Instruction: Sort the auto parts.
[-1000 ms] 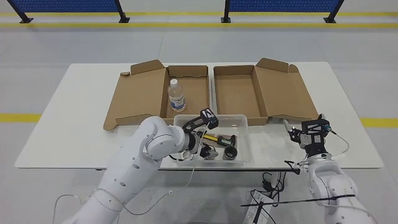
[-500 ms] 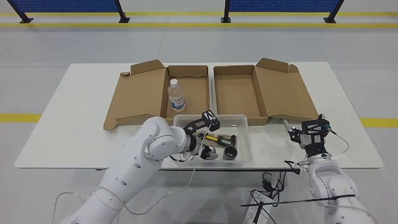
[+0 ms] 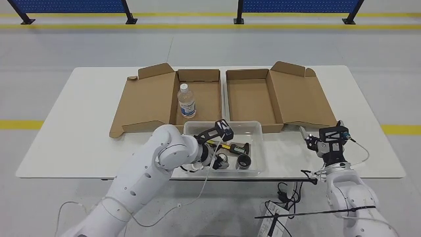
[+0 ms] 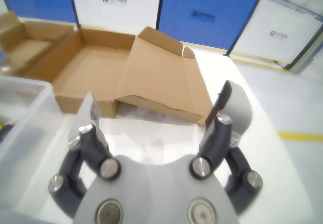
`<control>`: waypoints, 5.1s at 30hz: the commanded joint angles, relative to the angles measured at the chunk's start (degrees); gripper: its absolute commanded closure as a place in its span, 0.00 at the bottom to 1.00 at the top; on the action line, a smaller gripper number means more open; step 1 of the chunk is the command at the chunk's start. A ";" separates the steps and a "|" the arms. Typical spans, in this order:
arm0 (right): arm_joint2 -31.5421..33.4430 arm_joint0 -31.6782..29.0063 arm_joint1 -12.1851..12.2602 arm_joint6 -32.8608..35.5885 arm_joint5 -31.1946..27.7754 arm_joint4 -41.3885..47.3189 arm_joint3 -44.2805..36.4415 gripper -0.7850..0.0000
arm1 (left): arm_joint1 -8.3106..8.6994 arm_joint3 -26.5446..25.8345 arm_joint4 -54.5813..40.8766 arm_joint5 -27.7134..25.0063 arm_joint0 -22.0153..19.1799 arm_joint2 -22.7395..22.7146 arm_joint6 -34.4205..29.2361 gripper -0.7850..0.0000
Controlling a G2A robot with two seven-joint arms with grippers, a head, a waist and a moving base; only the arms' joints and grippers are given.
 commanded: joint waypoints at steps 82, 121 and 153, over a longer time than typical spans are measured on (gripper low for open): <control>0.00 0.00 0.00 0.00 0.00 0.00 0.00 0.00 | 4.06 -20.87 -37.43 8.94 0.80 -14.57 0.38 1.00; 0.00 0.00 0.00 0.00 0.00 0.00 0.00 0.00 | 6.54 -19.81 -53.50 4.84 -1.78 -16.21 -3.40 1.00; 0.00 0.00 0.00 0.00 0.00 0.00 0.00 0.00 | 7.24 -9.72 -19.60 18.47 -4.94 -9.64 9.04 1.00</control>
